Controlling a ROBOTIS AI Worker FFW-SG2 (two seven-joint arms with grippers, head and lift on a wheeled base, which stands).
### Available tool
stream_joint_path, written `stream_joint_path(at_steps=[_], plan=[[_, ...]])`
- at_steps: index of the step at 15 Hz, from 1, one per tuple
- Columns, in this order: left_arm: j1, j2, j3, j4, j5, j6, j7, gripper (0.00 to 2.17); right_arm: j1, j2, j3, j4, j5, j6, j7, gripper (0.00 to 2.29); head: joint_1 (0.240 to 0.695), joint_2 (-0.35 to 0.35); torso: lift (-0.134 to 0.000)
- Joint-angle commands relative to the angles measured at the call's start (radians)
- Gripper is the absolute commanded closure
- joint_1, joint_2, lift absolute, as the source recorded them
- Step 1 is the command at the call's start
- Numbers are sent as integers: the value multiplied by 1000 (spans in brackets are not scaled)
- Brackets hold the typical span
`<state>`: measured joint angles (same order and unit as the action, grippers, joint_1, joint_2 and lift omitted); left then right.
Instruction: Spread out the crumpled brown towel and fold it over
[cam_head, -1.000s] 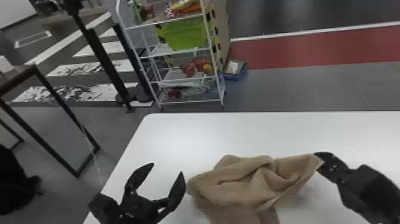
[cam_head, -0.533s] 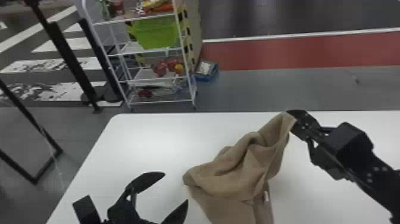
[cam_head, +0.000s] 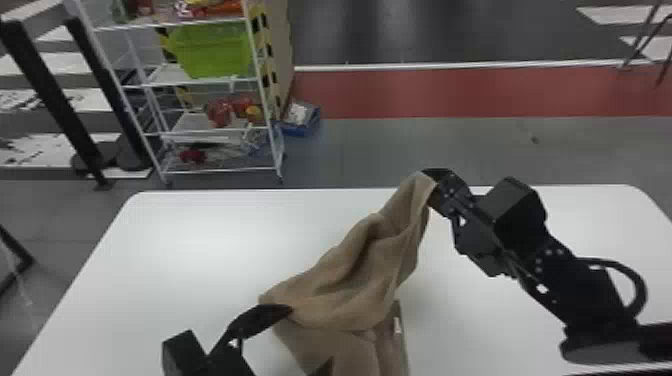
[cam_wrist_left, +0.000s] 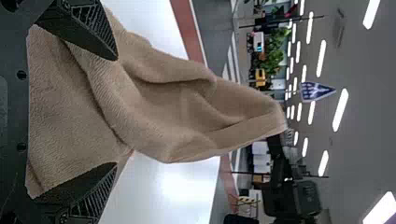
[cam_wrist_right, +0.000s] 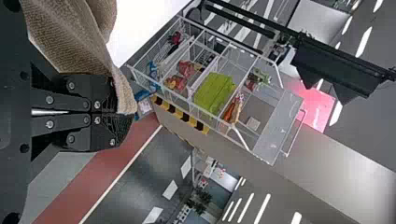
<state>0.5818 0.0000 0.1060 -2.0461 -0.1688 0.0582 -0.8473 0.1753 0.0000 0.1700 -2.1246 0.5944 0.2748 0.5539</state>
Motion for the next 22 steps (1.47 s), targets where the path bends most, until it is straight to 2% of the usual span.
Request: stream_joint_path(at_steps=[1, 9, 11, 12, 13, 14, 16, 17, 18, 19, 20, 22], plan=[[-4, -3, -35, 4, -60, 82, 24, 80, -19, 1, 3, -5, -4, 34, -2, 2165, 695, 62, -122], [-13, -3, -92, 7, -121, 190, 79, 80, -26, 1, 11, -23, -5, 56, -3, 2165, 695, 41, -122], [-27, -3, -92, 4, -123, 312, 68, 93, -26, 1, 5, -29, -19, 59, -3, 2165, 695, 37, -122], [-45, -3, -91, 3, -123, 408, 37, 191, -26, 1, 2, -35, -27, 71, -3, 2162, 695, 36, -122], [-51, -3, -83, -2, -124, 429, 17, 299, -26, 1, 2, -37, -27, 74, -3, 2162, 695, 37, -122], [-53, -3, -81, -3, -135, 423, 1, 552, -23, 1, 2, -40, -27, 74, -3, 2162, 695, 36, -122], [-54, -3, -63, -8, -127, 398, -7, 1474, -16, 1, -1, -48, -33, 71, -3, 2162, 695, 39, -122], [-53, -3, -57, -22, -124, 398, -4, 2007, -13, 1, -3, -52, -35, 71, -3, 2159, 695, 42, -122], [-46, -3, -42, -37, -124, 398, -3, 2142, -10, 1, -7, -54, -35, 71, -3, 2159, 695, 47, -122], [-46, -3, -23, -52, -123, 398, -24, 2142, -8, 1, -17, -54, -35, 71, -3, 2159, 695, 50, -122], [-48, -3, 23, -77, -120, 401, -76, 2142, -10, 1, -35, -54, -45, 71, -3, 2155, 695, 53, -122], [-91, -3, 149, -151, -81, 506, -259, 2142, -8, 1, -79, -54, -68, 62, -2, 2159, 695, 58, -122]])
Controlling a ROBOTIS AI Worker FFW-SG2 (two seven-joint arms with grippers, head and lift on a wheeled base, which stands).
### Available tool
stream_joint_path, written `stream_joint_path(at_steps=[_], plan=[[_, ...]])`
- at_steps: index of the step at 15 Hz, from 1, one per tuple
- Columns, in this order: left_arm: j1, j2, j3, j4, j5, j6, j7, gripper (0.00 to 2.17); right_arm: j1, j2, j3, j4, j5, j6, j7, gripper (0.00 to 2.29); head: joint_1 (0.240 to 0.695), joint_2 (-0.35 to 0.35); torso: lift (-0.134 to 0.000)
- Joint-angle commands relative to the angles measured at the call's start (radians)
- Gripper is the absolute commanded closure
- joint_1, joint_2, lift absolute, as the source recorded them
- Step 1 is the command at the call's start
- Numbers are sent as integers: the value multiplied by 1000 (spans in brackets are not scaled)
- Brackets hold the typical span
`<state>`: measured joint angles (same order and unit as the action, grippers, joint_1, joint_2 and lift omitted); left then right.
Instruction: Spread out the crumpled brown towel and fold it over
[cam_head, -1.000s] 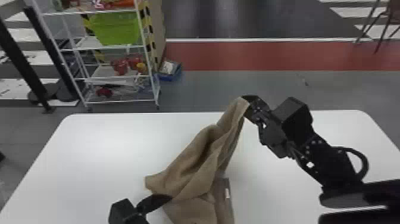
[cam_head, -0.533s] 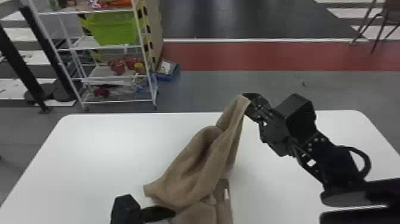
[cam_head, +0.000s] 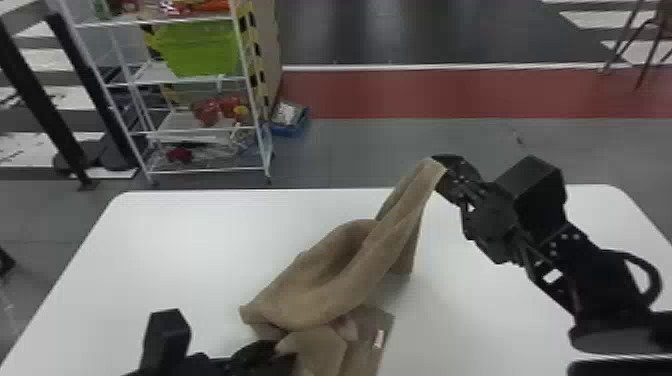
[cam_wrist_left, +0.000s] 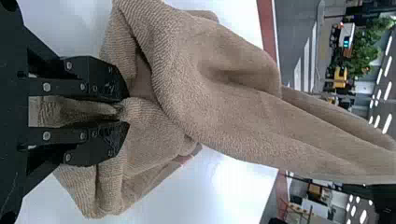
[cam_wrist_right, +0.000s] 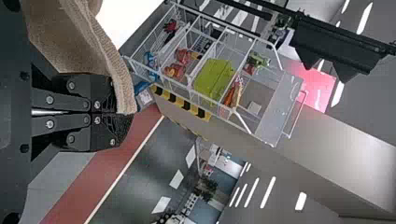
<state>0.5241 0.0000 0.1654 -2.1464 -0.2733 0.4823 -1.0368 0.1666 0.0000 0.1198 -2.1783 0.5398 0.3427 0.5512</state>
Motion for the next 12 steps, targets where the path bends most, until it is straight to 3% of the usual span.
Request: stream_joint_path(at_steps=[1, 4, 6, 7, 8, 9, 12], plan=[[-69, -3, 138, -76, 26, 143, -114, 2142, 5, 1, -45, -2, -14, -15, 4, 2159, 695, 61, -122], [-193, -3, 207, -78, -10, 241, -132, 2142, 34, 1, -55, -2, -24, -37, 6, 2155, 695, 93, -122], [-277, -3, 187, -26, -121, 244, -121, 2142, 54, 1, -52, 2, -24, -64, 13, 2155, 695, 135, -122], [-297, -3, 157, 11, -179, 253, -78, 1970, 60, 1, -49, 6, -23, -67, 13, 2155, 695, 146, -122], [-289, -3, 129, 19, -214, 253, -12, 1085, 62, 1, -46, 12, -24, -73, 13, 2155, 695, 156, -122], [-266, -3, 98, 16, -237, 253, 41, 26, 63, 1, -45, 15, -24, -73, 13, 2155, 695, 166, -122], [-204, -3, 45, -30, -225, 253, 75, 26, 62, 1, -37, 21, -24, -70, 13, 2152, 695, 184, -122]])
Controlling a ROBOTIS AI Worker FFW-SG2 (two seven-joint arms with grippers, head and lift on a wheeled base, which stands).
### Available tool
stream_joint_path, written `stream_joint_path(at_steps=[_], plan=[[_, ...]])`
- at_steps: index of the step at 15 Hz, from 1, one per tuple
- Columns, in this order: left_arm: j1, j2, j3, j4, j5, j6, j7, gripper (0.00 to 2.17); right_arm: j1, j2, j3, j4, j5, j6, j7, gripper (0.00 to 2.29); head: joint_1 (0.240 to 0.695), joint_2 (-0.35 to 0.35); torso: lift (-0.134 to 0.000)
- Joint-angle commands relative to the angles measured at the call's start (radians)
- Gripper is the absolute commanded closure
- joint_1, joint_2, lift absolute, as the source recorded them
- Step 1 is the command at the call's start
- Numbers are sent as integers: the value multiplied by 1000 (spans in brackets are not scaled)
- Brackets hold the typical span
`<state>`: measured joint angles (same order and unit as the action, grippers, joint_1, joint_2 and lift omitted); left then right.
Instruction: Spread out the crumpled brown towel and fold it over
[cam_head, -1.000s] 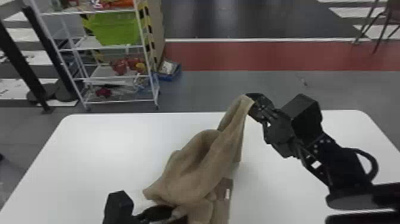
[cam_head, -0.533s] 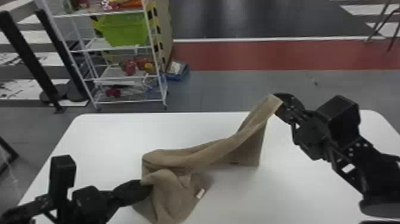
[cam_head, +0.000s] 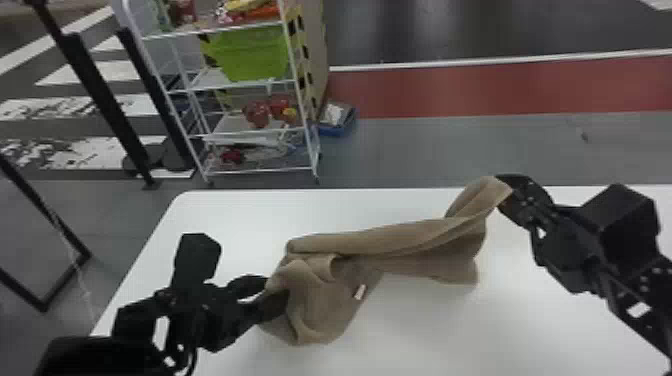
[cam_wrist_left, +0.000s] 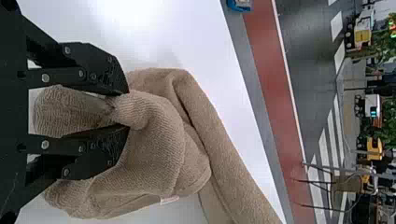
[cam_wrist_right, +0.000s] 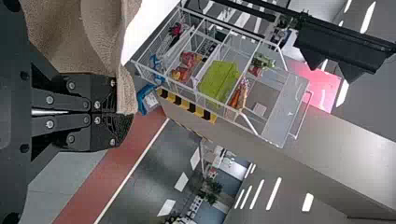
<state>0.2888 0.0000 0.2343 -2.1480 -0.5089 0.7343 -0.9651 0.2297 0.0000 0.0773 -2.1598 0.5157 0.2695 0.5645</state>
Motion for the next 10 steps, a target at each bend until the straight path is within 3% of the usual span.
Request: stream_joint_path(at_steps=[1, 6, 8, 10], plan=[[49, -3, -30, -55, 26, 7, 11, 26, -3, 1, 10, 3, 1, 3, -2, 2152, 695, 178, -122], [125, -3, -53, -171, 67, 69, 89, 36, -4, 1, 33, 9, 6, 9, -6, 2148, 695, 167, -122], [158, -3, -40, -208, 165, 69, 92, 49, -4, 1, 33, 9, 6, 12, -6, 2148, 695, 170, -122], [193, -3, -55, -233, 205, 50, 121, 63, -3, 1, 41, 9, 7, 15, -8, 2148, 695, 162, -122]])
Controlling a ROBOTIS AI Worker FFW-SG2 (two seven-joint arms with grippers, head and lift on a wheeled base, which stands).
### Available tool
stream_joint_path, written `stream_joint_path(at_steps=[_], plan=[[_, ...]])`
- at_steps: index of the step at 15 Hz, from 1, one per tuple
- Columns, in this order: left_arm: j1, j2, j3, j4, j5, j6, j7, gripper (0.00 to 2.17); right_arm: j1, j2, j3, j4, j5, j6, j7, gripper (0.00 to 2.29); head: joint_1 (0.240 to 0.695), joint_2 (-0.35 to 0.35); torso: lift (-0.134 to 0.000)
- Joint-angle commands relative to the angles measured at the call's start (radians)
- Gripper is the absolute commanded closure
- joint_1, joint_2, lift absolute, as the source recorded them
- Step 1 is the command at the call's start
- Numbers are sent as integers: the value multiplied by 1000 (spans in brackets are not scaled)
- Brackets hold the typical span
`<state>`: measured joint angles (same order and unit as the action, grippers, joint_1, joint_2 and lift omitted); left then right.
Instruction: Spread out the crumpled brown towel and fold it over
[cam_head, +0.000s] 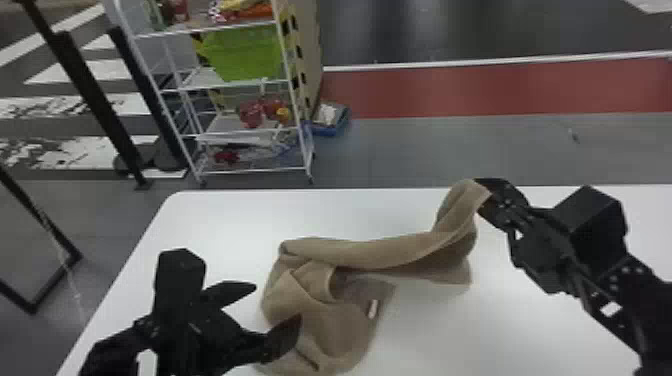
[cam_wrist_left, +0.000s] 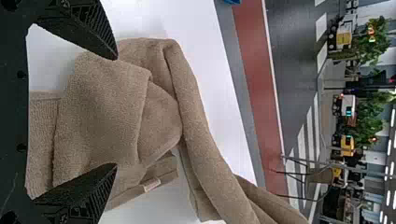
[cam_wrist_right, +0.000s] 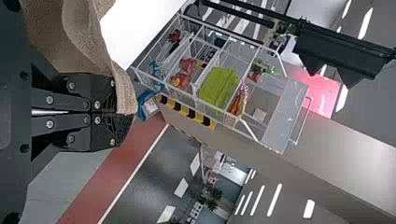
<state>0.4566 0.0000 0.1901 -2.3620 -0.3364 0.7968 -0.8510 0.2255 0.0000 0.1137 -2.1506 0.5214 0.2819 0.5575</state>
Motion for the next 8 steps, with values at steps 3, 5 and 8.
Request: stream_joint_path(at_steps=[3, 5, 8], plan=[[62, -3, -103, -17, 36, -37, 53, 73, 3, 1, 11, 1, 3, 6, -2, 2148, 695, 137, -122], [63, -3, -158, 0, 11, -12, 63, 83, 6, 1, 11, 0, 3, 6, -4, 2148, 695, 115, -122], [56, -3, -219, 26, -78, 43, 145, 83, 11, 1, 9, 0, 0, 0, -4, 2148, 695, 80, -122]])
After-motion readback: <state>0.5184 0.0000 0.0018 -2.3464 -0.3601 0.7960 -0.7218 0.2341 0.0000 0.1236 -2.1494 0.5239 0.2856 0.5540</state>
